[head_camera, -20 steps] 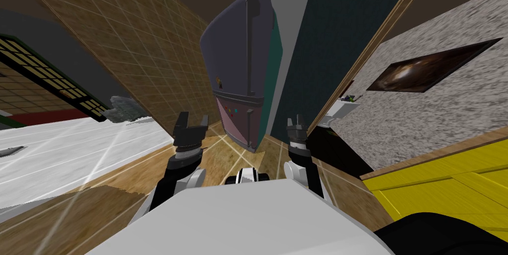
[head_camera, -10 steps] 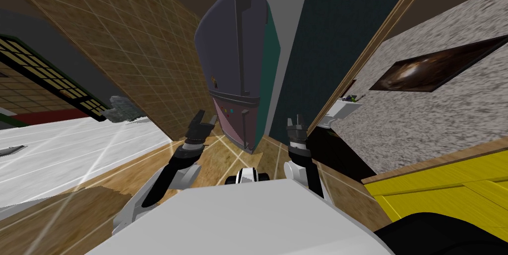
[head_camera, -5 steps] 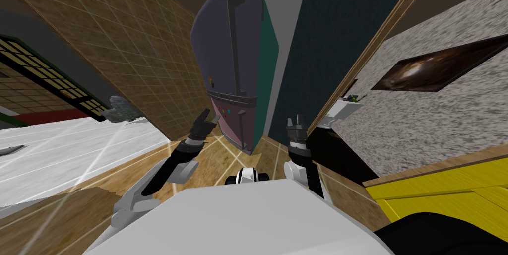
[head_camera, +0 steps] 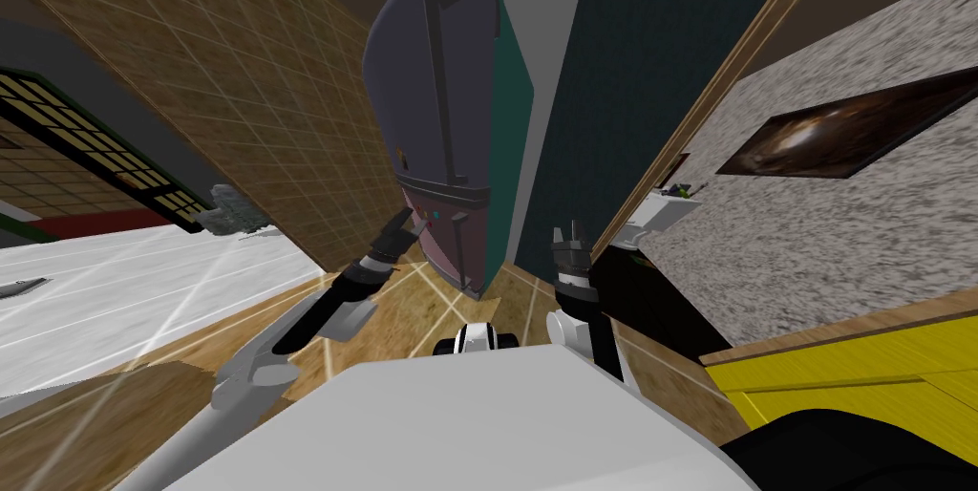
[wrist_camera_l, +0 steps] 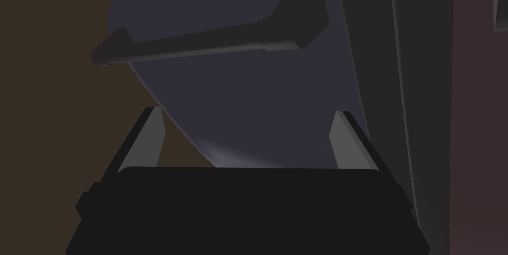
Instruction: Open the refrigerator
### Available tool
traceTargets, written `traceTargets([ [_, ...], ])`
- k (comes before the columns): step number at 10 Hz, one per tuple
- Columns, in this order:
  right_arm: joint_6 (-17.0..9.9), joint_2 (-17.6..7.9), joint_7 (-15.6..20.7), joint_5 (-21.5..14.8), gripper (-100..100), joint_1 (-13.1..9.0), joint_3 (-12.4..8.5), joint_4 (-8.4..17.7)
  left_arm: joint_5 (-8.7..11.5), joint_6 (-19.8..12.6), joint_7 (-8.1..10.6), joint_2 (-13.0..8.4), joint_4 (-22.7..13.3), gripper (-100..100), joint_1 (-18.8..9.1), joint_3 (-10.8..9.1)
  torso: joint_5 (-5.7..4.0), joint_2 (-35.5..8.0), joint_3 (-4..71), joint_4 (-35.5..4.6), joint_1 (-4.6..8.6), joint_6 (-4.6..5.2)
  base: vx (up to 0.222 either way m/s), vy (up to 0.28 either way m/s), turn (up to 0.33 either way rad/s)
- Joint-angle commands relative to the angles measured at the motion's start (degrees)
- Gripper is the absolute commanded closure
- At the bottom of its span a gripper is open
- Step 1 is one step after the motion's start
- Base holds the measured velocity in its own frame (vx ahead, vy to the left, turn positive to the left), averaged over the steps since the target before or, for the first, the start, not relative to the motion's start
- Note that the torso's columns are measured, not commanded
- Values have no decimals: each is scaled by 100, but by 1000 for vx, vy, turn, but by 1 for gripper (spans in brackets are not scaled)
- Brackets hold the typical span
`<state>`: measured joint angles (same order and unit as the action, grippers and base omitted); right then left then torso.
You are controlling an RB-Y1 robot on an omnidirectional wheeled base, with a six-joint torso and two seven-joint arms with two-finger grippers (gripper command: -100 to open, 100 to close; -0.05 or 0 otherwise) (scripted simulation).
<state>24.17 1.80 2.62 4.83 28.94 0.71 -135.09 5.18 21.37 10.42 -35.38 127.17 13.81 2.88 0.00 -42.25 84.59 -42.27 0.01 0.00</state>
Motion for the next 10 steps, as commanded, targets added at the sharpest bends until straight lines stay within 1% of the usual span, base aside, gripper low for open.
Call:
traceTargets([
  [1,0,0,0,0,0,0,0,0,122,-171,86,-411,-131,-100,-192,-26,1,-4,-3,-1,-6,0,23,-55,8],
  [2,0,0,0,0,0,0,0,0,193,-277,130,-570,-210,-100,-306,-34,1,-6,-4,-2,-4,0,25,-78,16],
  [3,0,0,0,0,0,0,0,0,193,-277,130,-686,-210,-100,-306,-34,-2,-4,-3,-2,5,0,27,-72,5],
  [4,0,0,0,0,0,0,0,0,265,-384,174,-876,-294,-100,-421,-43,-2,-3,-2,-1,2,0,29,-70,7],
  [5,0,0,0,0,0,0,0,0,265,-384,174,-935,-294,-100,-421,-43,0,-2,-1,-1,0,0,17,-53,5],
  [6,0,0,0,0,0,0,0,0,337,-492,218,-1154,-384,-100,-538,-52,1,-6,-4,-2,-7,0,17,-55,10],
  [7,0,0,0,0,0,0,0,0,409,-602,262,-1324,-477,-100,-655,-61,1,-5,-3,-2,-4,0,39,-84,18],
  [8,0,0,0,0,0,0,0,0,409,-602,262,-1447,-477,-100,-655,-61,-2,2,1,0,6,0,23,-63,7],
  [9,0,0,0,0,0,0,0,0,481,-712,306,-1653,-572,-100,-773,-70,-1,-3,-2,0,0,0,11,-61,5],
  [10,0,0,0,0,0,0,0,0,481,-712,306,-1708,-572,-100,-773,-70,0,-7,-4,-2,-2,0,12,-49,4],
])
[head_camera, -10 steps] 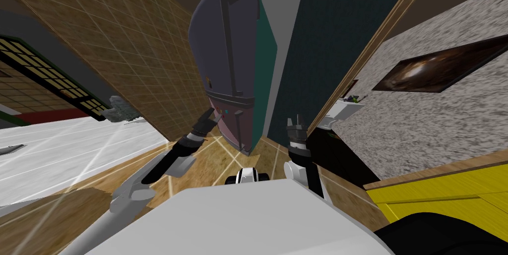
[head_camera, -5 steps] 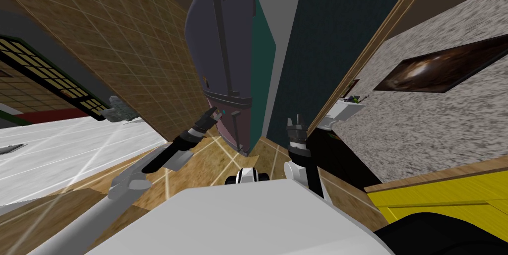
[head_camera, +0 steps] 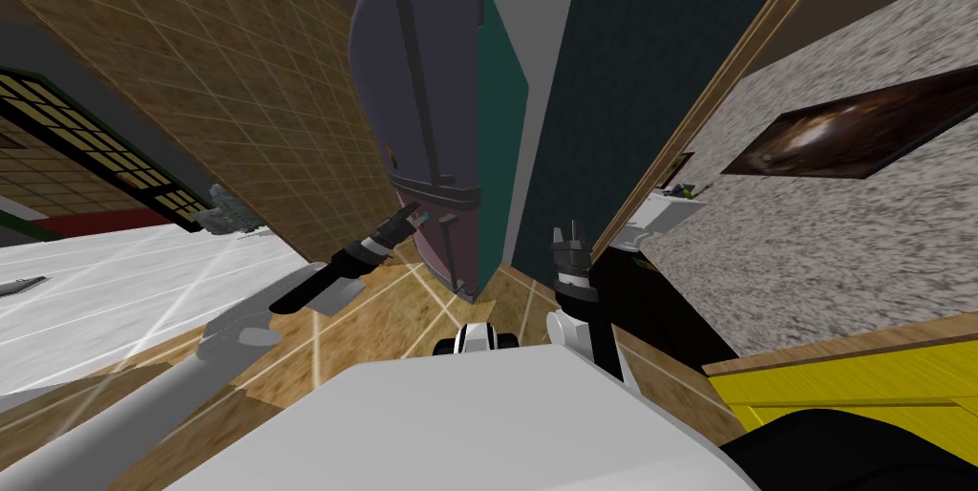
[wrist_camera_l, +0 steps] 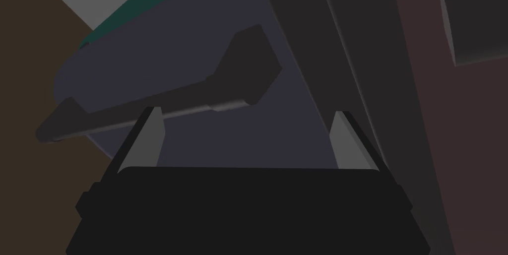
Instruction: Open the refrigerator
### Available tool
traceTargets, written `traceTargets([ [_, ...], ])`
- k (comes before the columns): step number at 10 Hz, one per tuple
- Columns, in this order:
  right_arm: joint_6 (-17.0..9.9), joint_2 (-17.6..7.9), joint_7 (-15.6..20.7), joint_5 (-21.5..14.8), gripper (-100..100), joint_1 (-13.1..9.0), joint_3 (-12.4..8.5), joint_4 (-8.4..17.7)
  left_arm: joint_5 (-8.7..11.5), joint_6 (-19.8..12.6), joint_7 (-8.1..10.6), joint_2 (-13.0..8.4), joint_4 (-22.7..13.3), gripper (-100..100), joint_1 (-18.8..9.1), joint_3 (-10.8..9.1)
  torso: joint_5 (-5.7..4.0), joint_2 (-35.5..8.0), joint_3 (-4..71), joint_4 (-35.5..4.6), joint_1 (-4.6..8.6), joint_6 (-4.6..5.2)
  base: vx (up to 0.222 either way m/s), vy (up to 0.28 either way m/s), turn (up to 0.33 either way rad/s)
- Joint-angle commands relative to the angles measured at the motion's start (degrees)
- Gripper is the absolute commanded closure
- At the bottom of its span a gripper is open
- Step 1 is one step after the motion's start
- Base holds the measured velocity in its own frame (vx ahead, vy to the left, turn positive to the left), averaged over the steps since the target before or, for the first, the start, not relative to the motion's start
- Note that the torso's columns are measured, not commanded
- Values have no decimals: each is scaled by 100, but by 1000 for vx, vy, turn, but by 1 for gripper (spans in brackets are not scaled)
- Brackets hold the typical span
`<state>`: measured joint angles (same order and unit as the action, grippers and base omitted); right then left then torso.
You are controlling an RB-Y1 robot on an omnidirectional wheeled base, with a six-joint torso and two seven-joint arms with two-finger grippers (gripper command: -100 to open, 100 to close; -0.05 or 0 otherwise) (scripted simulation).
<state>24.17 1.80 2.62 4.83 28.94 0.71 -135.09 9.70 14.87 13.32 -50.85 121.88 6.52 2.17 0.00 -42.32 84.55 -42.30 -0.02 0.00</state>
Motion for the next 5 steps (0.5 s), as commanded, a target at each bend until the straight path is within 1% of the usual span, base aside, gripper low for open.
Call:
traceTargets([
  [1,0,0,0,0,0,0,0,0,101,-172,60,-392,-140,-100,-162,-8,1,0,-1,0,-4,-1,25,-50,7],
  [2,0,0,0,0,0,0,0,0,172,-281,103,-555,-237,-100,-278,-17,1,5,3,1,-2,0,25,-81,15],
  [3,0,0,0,0,0,0,0,0,172,-281,103,-684,-237,-100,-278,-17,-3,7,4,2,10,0,19,-67,9],
  [5,0,0,0,0,0,0,0,0,309,-492,186,-1076,-426,-100,-504,-35,0,5,3,1,-1,0,23,-68,11],
])
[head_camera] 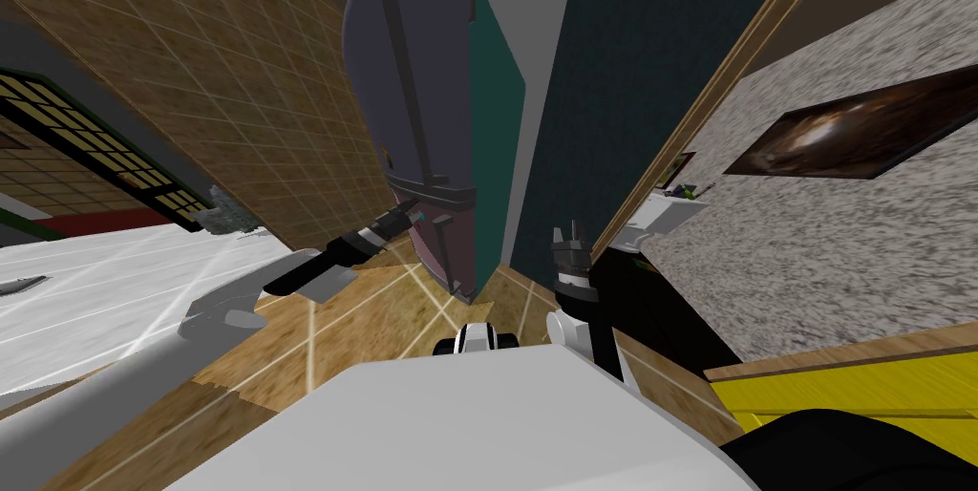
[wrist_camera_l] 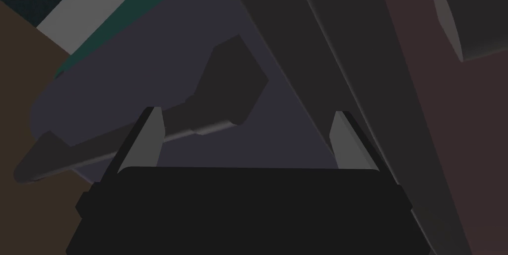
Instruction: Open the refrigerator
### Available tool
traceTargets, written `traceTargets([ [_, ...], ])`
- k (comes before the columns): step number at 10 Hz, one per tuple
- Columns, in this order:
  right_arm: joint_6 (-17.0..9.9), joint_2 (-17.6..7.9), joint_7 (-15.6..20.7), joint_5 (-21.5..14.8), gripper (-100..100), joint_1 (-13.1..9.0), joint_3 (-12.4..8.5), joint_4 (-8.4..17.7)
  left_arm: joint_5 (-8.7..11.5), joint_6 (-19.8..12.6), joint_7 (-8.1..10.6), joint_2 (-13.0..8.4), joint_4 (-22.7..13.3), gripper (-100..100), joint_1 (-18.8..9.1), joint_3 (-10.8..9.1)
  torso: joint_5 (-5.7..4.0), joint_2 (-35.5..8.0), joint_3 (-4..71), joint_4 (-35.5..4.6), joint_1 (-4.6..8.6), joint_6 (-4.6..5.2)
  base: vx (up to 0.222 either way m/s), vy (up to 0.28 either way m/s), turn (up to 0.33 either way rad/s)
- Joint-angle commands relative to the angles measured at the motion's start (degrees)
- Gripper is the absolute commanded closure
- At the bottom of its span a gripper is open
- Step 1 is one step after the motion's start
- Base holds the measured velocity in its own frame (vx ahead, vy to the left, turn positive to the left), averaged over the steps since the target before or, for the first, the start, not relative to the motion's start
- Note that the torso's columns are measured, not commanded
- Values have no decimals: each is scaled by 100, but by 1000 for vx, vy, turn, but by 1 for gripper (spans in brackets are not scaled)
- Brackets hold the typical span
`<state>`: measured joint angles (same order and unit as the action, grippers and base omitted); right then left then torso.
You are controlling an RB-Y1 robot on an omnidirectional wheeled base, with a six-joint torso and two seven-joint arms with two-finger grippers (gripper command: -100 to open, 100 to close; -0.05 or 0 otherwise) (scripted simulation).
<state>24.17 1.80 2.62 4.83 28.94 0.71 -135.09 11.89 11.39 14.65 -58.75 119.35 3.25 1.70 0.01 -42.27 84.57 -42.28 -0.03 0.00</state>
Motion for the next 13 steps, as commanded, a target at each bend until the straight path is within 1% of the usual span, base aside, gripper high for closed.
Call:
traceTargets([
  [1,0,0,0,0,0,0,0,0,90,-144,53,-404,-174,-100,-177,12,-1,-1,-1,0,6,0,15,-69,6],
  [3,0,0,0,0,0,0,0,0,217,-340,131,-805,-349,-100,-387,-4,0,-1,0,0,1,0,26,-74,9],
  [4,0,0,0,0,0,0,0,0,217,-340,131,-881,-349,-100,-387,-4,-1,1,1,1,5,0,22,-55,8],
  [7,0,0,0,0,0,0,0,0,383,-593,232,-1488,-566,-100,-657,-25,0,-2,-1,-1,3,0,22,-61,10],
  [9,0,0,0,0,0,0,0,0,471,-726,286,-1829,-674,-100,-799,-36,-3,1,1,0,10,0,25,-79,10],
  [13,0,0,0,0,0,0,0,0,594,-908,363,-2299,-811,-100,-997,-50,3,-3,-2,-1,-6,-1,18,-46,6],
])
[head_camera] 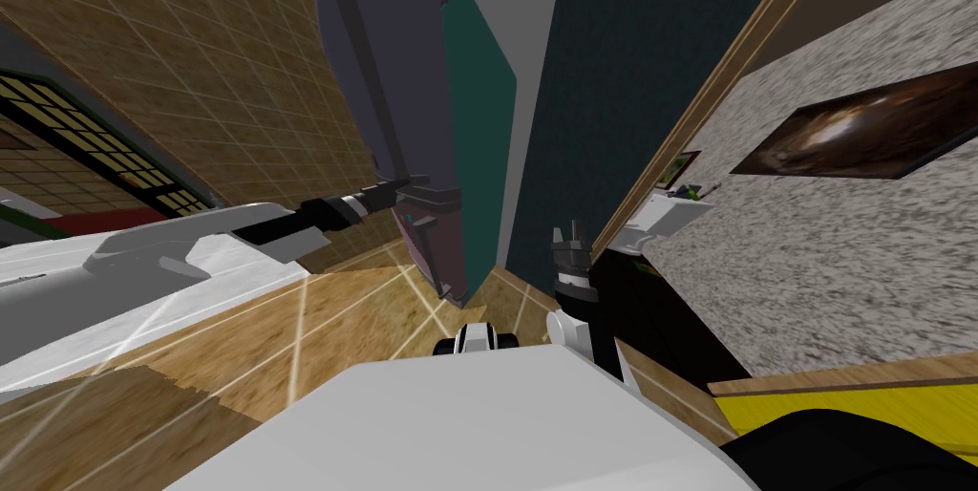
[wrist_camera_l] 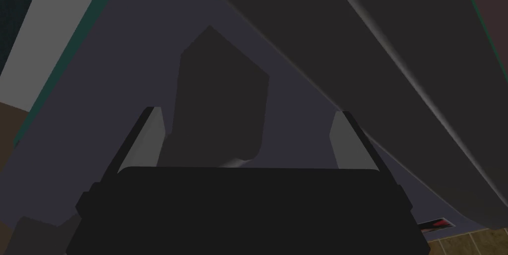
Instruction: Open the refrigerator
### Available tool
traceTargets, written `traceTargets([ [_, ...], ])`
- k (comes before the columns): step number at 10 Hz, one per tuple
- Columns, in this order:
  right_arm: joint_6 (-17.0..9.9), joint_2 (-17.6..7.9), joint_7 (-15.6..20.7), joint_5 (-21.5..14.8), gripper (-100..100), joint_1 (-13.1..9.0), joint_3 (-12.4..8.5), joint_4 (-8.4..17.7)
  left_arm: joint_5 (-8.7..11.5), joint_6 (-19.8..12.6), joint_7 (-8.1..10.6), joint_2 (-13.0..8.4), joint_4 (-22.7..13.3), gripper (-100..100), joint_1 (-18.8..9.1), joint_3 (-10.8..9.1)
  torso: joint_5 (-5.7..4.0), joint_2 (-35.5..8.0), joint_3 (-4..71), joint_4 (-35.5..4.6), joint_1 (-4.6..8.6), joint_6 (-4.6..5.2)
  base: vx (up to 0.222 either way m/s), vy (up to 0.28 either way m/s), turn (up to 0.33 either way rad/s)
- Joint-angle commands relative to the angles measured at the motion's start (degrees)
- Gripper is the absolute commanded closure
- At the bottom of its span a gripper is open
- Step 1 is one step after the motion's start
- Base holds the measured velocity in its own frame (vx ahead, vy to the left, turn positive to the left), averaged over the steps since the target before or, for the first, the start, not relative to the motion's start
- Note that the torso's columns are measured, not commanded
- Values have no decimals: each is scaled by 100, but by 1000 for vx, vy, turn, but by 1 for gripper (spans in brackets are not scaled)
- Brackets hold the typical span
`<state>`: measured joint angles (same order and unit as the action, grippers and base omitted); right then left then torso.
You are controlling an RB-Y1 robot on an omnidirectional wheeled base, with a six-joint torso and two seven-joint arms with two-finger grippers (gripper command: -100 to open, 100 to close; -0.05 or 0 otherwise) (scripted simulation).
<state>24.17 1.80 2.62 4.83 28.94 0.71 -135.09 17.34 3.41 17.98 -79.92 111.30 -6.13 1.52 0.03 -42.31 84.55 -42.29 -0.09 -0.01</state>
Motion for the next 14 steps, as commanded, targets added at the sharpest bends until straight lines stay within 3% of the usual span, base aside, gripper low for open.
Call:
traceTargets([
  [1,0,0,0,0,0,0,0,0,25,-60,14,-101,-13,-100,-63,6,-2,0,0,0,5,1,6,-17,2],
  [2,0,0,0,0,0,0,0,0,107,-176,97,-257,46,-100,-125,-36,0,0,0,0,2,0,98,-38,-17],
  [3,0,0,0,0,0,1,0,0,72,-112,53,-194,23,-100,-69,-40,-4,25,15,6,13,1,62,-23,1],
  [4,0,0,0,0,0,1,0,0,78,-123,65,-205,28,100,-70,-48,-3,12,10,6,8,1,7,-5,-1],
  [5,0,0,0,0,0,-1,0,0,118,58,94,-268,335,100,-57,-40,7,9,8,13,-8,0,37,183,342],
  [6,1,-2,0,0,0,2,-3,-1,118,58,94,-268,404,100,-57,-40,19,13,9,-5,-78,-23,37,219,189],
  [7,0,-3,0,0,0,0,-3,1,160,220,125,-331,759,100,-30,-24,20,15,18,-12,-76,-8,14,275,315],
  [8,0,-3,0,0,0,1,-4,0,160,220,125,-331,759,100,-30,-24,18,15,17,-10,-72,-19,55,235,165],
  [11,0,-3,0,0,0,0,-3,1,244,544,188,-458,1414,100,23,7,-11,73,66,-3,-6,9,88,251,259],
  [13,0,-2,0,0,0,0,-2,1,244,544,188,-458,1470,100,23,7,-12,88,84,-6,-2,12,87,157,103],
  [14,0,-1,0,0,0,-2,-1,1,286,706,219,-521,1825,100,49,23,-22,101,100,-4,22,23,73,188,249],
])
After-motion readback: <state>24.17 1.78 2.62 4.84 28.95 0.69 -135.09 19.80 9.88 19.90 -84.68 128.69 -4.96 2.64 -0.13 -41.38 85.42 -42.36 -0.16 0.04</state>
